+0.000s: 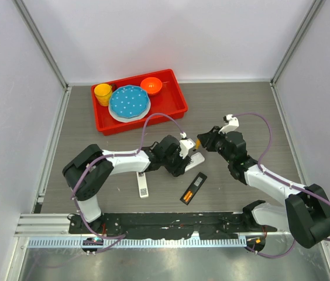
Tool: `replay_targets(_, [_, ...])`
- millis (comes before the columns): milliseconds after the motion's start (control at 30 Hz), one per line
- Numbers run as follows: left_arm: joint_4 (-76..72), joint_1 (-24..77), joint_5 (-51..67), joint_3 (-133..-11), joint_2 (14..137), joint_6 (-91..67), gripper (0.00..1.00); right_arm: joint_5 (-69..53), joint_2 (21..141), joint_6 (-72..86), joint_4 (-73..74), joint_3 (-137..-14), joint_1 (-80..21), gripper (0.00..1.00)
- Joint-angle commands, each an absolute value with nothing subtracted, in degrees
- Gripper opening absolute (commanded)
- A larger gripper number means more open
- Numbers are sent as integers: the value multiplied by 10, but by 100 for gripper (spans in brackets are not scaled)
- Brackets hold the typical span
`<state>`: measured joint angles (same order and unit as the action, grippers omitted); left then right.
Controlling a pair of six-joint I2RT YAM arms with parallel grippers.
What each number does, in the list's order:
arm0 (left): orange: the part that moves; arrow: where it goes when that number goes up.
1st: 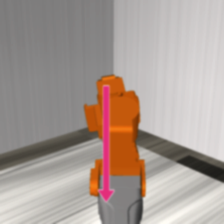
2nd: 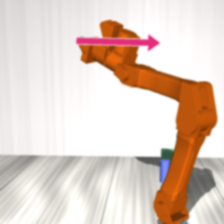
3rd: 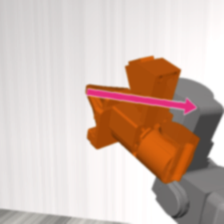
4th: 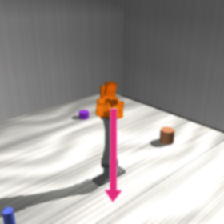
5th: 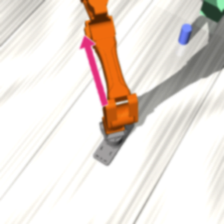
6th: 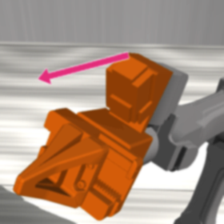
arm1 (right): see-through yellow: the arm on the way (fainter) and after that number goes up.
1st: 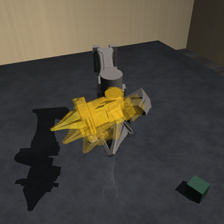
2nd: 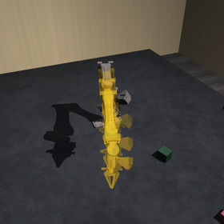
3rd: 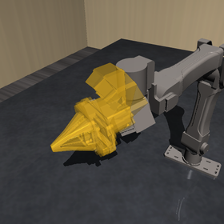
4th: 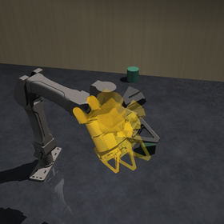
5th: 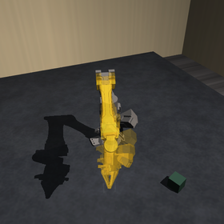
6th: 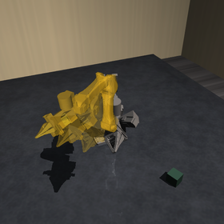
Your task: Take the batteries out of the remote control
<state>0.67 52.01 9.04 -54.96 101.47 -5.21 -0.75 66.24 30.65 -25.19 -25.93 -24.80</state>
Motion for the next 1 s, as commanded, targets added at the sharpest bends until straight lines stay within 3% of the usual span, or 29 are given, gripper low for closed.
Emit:
replay_targets(0, [28, 521, 91, -550, 1008, -43, 39, -6, 650, 283, -267, -270, -257, 1])
replay_targets(967, [43, 521, 99, -561, 1020, -36, 36, 101, 686, 244, -229, -295, -305, 1])
